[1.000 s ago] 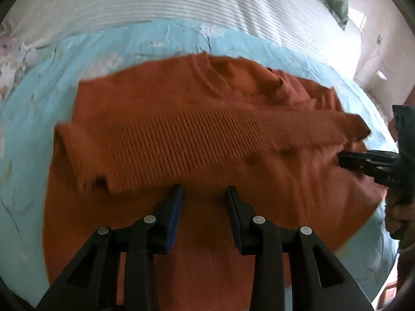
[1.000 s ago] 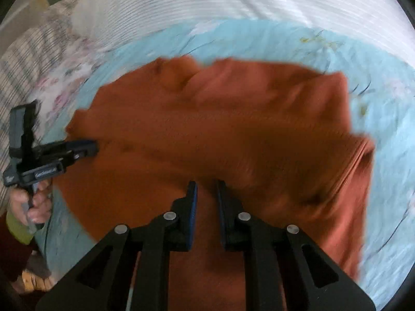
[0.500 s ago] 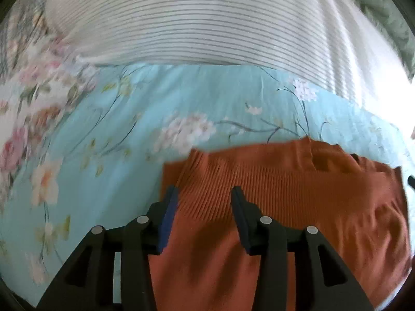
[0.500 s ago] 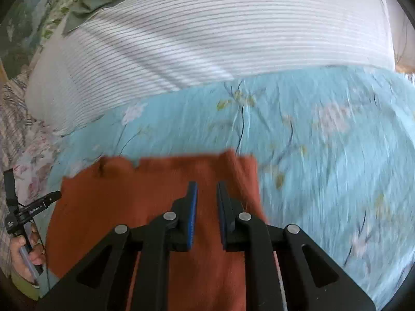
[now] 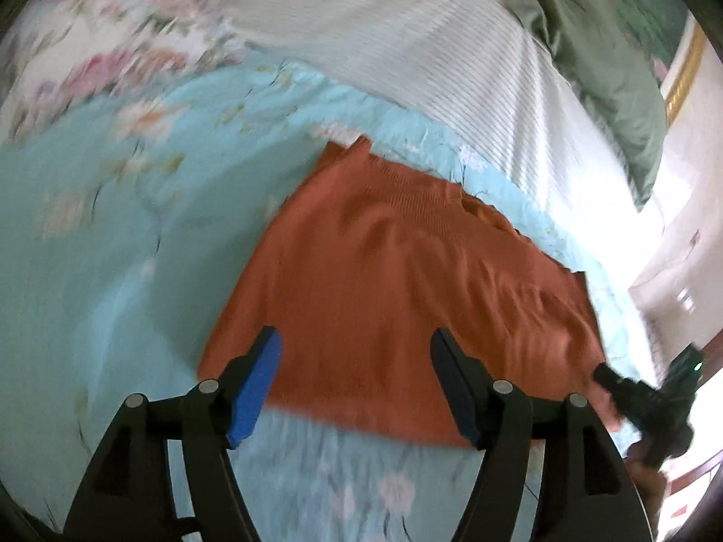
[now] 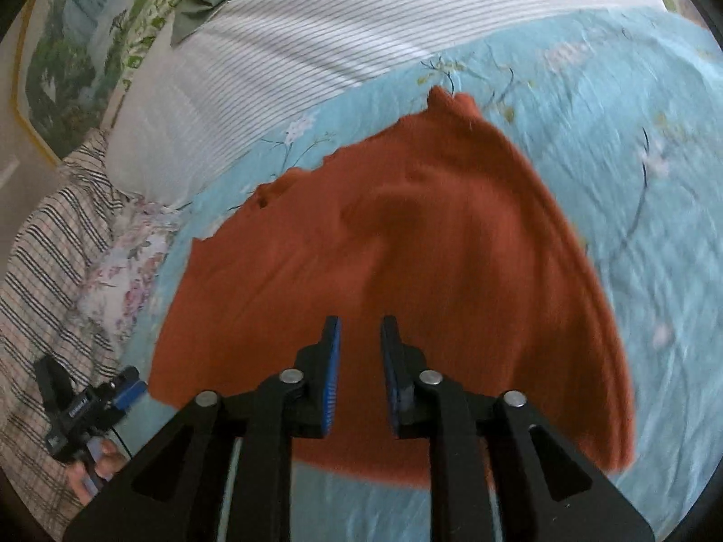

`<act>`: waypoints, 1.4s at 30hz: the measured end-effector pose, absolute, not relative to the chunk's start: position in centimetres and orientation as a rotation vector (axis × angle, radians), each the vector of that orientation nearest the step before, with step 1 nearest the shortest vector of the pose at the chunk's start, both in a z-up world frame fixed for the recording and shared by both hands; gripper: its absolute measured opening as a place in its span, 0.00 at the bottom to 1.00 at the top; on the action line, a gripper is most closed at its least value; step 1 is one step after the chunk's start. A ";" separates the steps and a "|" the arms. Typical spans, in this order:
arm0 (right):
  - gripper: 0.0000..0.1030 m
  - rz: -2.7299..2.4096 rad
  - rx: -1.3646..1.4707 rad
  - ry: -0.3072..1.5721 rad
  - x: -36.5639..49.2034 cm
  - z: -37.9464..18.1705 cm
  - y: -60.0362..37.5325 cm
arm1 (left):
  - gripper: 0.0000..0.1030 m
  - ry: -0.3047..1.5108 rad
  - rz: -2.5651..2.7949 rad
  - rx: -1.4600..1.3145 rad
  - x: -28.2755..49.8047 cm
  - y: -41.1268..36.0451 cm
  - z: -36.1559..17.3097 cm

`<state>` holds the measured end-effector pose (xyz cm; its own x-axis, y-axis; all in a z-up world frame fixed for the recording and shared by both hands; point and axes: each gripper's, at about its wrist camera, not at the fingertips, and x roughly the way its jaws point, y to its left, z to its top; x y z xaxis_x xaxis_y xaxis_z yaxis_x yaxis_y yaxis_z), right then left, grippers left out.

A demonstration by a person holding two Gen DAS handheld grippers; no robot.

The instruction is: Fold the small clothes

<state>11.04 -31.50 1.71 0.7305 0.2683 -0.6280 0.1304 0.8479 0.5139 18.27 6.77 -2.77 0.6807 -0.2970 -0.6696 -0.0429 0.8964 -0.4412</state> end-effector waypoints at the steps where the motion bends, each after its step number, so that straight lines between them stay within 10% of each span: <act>1: 0.34 0.087 0.570 0.758 10.8 1.6 -31.1 | 0.69 0.815 -0.149 -0.485 17.7 7.1 -3.0; 24: 0.36 0.139 0.577 0.758 9.0 1.7 -28.3 | 0.71 0.832 -0.053 -0.717 21.9 8.3 -7.6; 27: 0.36 0.140 0.587 0.763 9.4 1.4 -28.8 | 0.62 0.822 -0.025 -0.692 22.4 8.3 -7.4; 32: 0.36 0.129 0.615 0.752 10.0 1.6 -30.2 | 0.15 0.800 -0.071 -0.666 22.5 8.1 -6.4; 42: 0.36 0.191 0.659 0.740 12.5 3.4 -33.3 | 0.07 0.652 -0.283 -0.221 20.8 -4.5 1.3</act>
